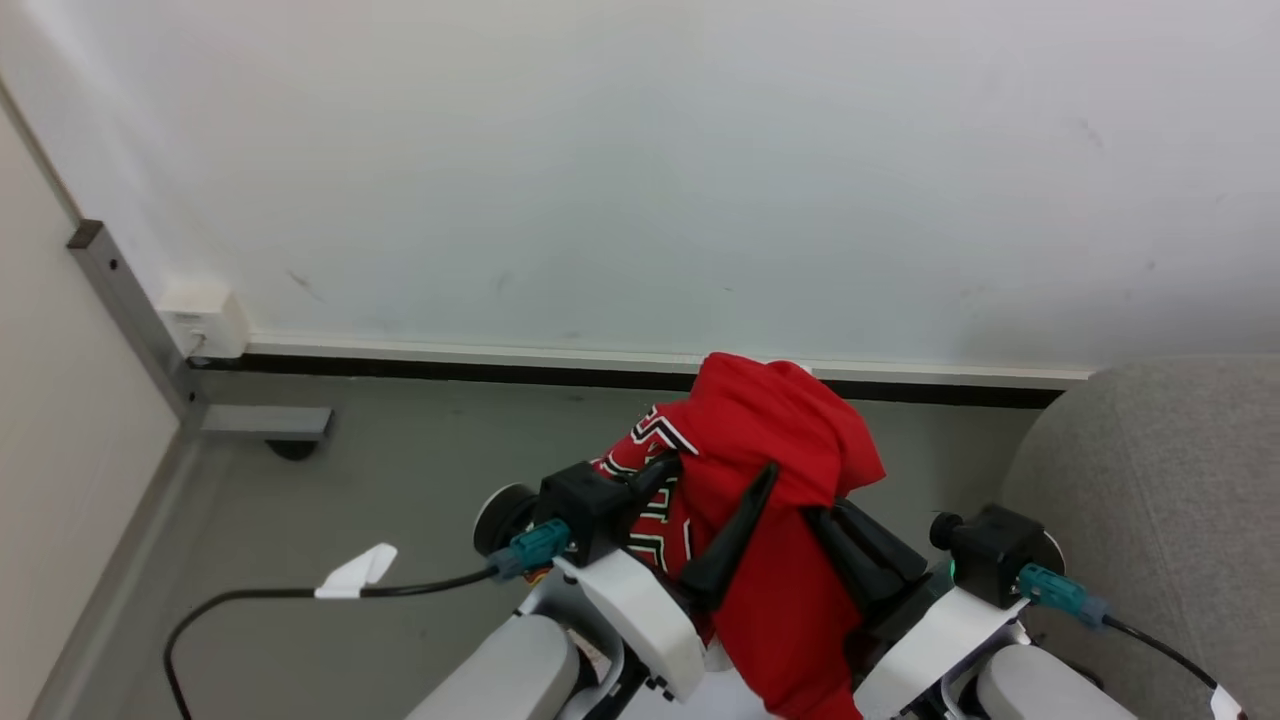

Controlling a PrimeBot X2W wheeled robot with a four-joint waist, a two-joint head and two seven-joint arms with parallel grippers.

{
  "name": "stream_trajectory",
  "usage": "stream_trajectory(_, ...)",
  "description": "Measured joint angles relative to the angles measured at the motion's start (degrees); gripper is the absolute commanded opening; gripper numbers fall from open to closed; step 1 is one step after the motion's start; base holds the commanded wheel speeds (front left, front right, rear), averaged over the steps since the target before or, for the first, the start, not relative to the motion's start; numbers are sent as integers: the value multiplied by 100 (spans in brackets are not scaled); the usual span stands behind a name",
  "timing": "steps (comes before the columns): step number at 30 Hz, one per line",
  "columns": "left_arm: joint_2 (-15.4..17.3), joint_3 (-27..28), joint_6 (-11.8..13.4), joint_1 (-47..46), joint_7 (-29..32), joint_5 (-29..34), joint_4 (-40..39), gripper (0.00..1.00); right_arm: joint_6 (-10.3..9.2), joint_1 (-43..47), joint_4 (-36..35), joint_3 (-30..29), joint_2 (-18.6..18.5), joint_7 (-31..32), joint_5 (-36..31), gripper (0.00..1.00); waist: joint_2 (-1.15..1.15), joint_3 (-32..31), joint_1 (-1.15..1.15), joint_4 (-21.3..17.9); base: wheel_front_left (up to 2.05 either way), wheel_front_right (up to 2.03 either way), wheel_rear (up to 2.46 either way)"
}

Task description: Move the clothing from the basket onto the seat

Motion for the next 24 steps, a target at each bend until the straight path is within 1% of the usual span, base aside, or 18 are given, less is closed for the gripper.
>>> stream_trajectory(5, 58, -114, -32, 71, -47, 5, -199, 100, 0, 110, -327, -399, -45, -1, -58, 0, 0, 70, 0, -315, 0, 0, 0)
stream_trajectory(9, 153, -181, -45, 122, -103, 59, -442, 100, 0, 195, -497, -751, -92, 0, -169, 0, 0, 135, 0, -668, 0, 0, 0)
stream_trajectory(15, 231, -313, -66, 199, -204, 140, -636, 100, 0, 292, -694, -1196, -249, 1, -350, 0, 0, 249, 0, -1312, 0, 0, 0)
stream_trajectory(24, 321, -181, 2, 232, -346, 213, -561, 100, 0, 555, -1221, -1740, -428, 0, -492, 0, 0, 459, 0, -2366, 0, 0, 0)
